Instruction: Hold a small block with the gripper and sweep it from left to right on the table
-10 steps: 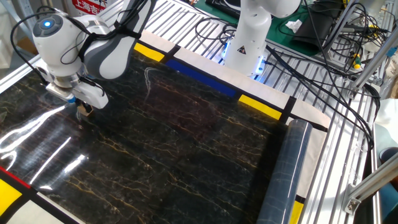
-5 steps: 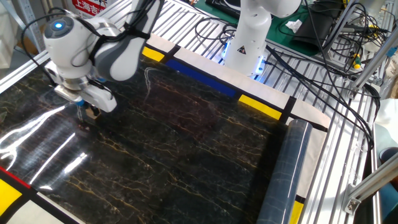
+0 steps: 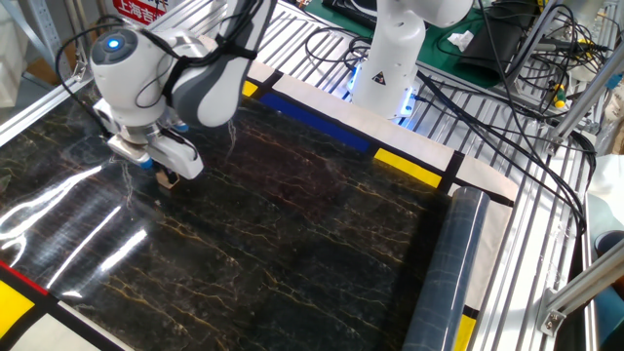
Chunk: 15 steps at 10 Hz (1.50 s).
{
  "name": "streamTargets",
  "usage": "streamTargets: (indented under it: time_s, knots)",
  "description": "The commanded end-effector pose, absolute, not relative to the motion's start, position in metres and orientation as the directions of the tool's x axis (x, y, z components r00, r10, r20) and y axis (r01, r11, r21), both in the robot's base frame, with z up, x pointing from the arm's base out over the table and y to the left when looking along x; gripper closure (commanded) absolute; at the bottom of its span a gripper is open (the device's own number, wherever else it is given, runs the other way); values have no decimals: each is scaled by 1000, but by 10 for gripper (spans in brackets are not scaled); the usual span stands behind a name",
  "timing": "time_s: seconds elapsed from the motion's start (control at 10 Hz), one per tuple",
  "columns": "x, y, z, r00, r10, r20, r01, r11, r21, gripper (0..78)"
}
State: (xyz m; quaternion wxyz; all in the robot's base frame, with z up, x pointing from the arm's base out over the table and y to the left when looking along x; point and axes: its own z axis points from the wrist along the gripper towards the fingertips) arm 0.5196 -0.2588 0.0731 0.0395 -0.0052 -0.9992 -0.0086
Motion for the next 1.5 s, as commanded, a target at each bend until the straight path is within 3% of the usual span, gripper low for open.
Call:
streamTargets:
  time_s: [0.1,1.5]
  knots:
    - [517,-253,73,-998,18,62,17,1000,-10,764]
    - [518,-256,65,-998,6,61,6,1000,-5,764]
